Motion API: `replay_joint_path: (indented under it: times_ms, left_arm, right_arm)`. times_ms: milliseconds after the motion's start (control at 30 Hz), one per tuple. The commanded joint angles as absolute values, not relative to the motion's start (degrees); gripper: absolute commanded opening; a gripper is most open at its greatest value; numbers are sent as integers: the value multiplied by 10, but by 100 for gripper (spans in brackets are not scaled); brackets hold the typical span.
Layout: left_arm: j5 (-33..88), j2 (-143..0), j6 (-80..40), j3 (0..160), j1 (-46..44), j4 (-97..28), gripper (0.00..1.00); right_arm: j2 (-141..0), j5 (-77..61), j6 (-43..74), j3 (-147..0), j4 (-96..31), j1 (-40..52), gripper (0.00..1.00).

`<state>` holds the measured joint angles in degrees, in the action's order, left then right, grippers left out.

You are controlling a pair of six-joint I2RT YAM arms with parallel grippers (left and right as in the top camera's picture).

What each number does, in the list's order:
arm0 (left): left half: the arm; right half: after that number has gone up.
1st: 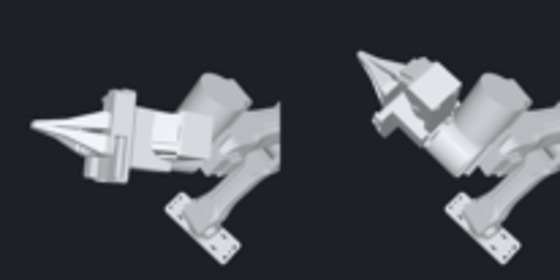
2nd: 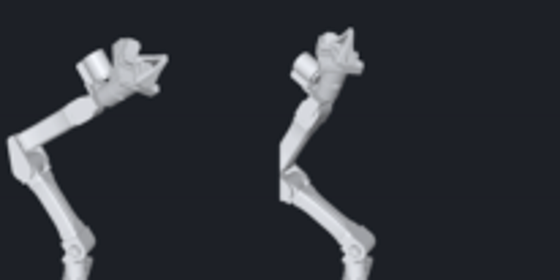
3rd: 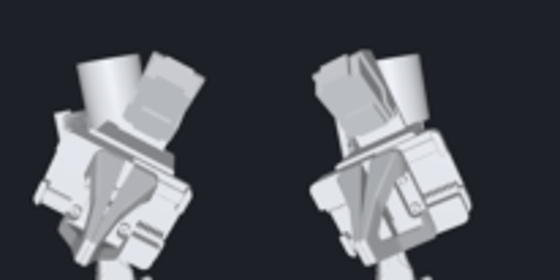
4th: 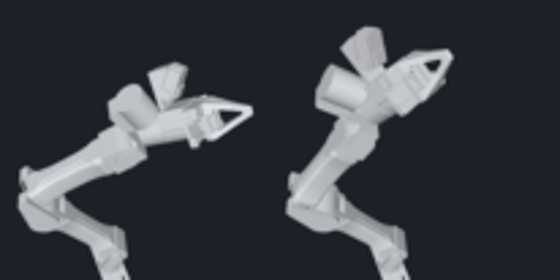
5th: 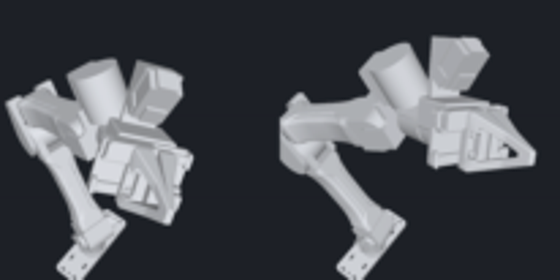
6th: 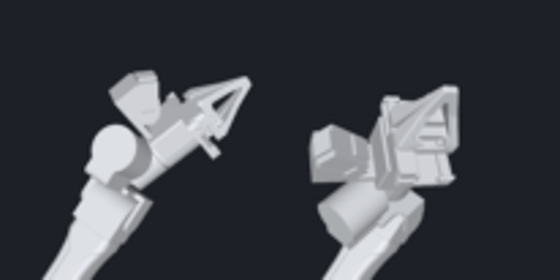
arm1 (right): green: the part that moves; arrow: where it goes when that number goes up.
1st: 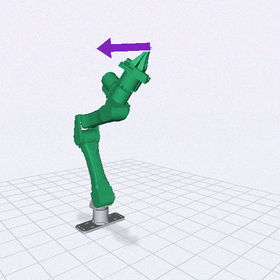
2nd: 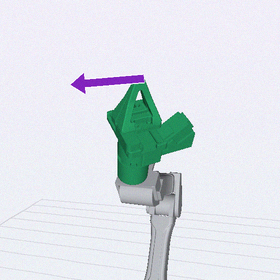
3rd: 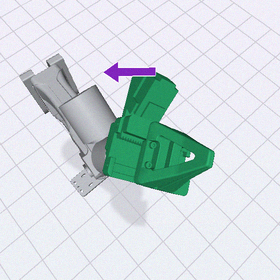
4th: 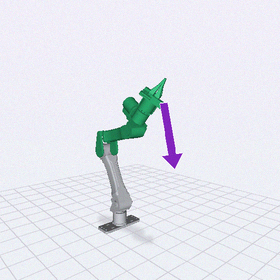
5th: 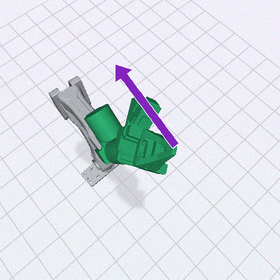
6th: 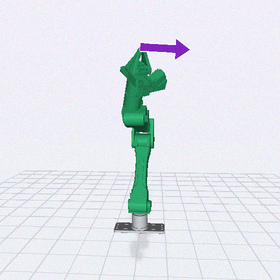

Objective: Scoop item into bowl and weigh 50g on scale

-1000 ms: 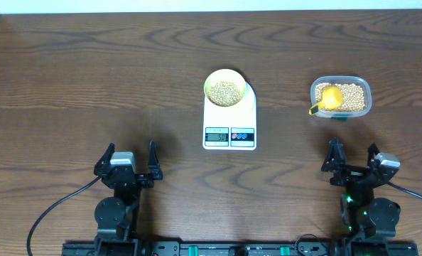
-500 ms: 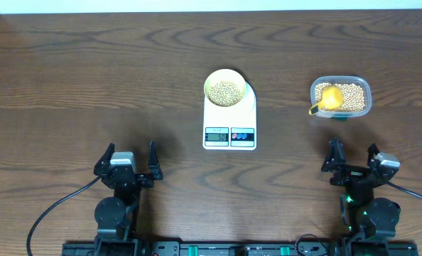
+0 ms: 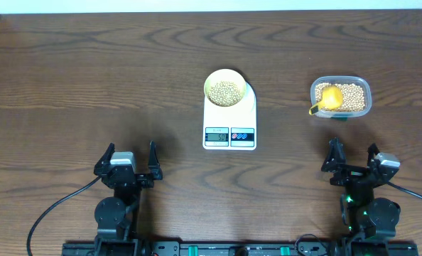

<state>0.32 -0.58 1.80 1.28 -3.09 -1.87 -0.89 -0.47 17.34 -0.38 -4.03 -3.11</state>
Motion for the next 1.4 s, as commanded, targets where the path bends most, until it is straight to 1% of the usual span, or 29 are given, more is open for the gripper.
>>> replay_joint_path:
  times_ms: [0, 233, 400, 1367]
  left_arm:
    - [0, -3, 28, 2, -29, -42, 98]
    - [0, -3, 28, 2, -29, -42, 98]
    - [0, -3, 28, 2, -29, -42, 98]
    - [0, -3, 28, 2, -29, -42, 98]
  right_arm:
    - [-7, -8, 161, -3, -45, -34, 99]
    - [-17, -8, 98, -3, -39, -34, 99]
    - [-17, -21, 8, -3, -39, -34, 99]
    - [-18, -21, 6, -3, -41, -34, 99]
